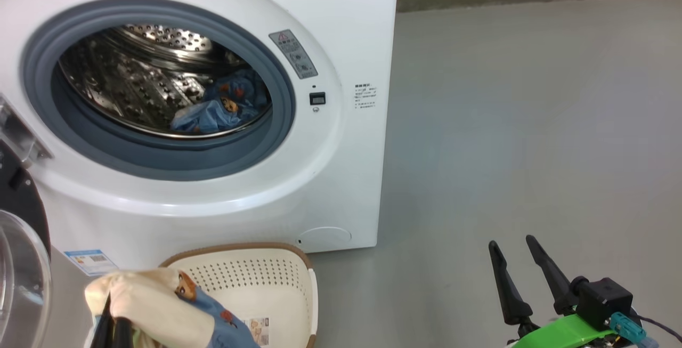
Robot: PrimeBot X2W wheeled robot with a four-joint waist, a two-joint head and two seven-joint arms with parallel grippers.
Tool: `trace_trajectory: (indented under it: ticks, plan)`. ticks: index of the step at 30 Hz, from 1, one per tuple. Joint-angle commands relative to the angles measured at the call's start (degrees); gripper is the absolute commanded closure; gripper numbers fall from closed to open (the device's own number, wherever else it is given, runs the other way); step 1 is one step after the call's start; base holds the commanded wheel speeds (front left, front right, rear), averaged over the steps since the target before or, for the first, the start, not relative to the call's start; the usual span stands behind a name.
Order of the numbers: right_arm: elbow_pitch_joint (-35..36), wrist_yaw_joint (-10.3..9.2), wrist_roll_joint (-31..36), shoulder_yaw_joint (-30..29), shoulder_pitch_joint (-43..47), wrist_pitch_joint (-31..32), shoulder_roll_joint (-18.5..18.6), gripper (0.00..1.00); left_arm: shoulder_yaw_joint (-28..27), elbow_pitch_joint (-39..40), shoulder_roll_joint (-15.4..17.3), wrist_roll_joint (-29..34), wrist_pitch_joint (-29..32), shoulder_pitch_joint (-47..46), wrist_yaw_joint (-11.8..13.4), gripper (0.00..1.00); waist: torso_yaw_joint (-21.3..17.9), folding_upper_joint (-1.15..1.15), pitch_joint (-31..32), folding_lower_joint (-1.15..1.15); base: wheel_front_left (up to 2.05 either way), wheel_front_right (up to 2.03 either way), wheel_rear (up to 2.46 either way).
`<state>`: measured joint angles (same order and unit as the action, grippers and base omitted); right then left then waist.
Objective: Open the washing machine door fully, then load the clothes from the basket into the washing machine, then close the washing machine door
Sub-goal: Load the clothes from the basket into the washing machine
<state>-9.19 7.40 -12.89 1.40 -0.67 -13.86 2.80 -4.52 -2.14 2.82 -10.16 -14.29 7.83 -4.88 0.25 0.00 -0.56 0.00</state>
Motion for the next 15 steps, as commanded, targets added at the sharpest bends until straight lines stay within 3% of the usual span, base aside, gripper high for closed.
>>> trace_trajectory:
  ticks: [1,15]
  plan:
    - [1.5,0.09,-0.2,1.5,-0.4,0.0,0.1,0.00,-2.0,1.8,0.3,0.3,-0.7,-0.9,0.0,1.00,0.1,0.00,0.5,0.00,0.00,0.00,0.00]
    - [2.3,0.09,-0.2,1.2,0.3,0.5,0.1,0.00,-1.4,3.0,0.1,-1.4,-0.7,1.1,1.6,1.00,-0.2,0.00,0.8,0.00,0.00,0.00,0.00]
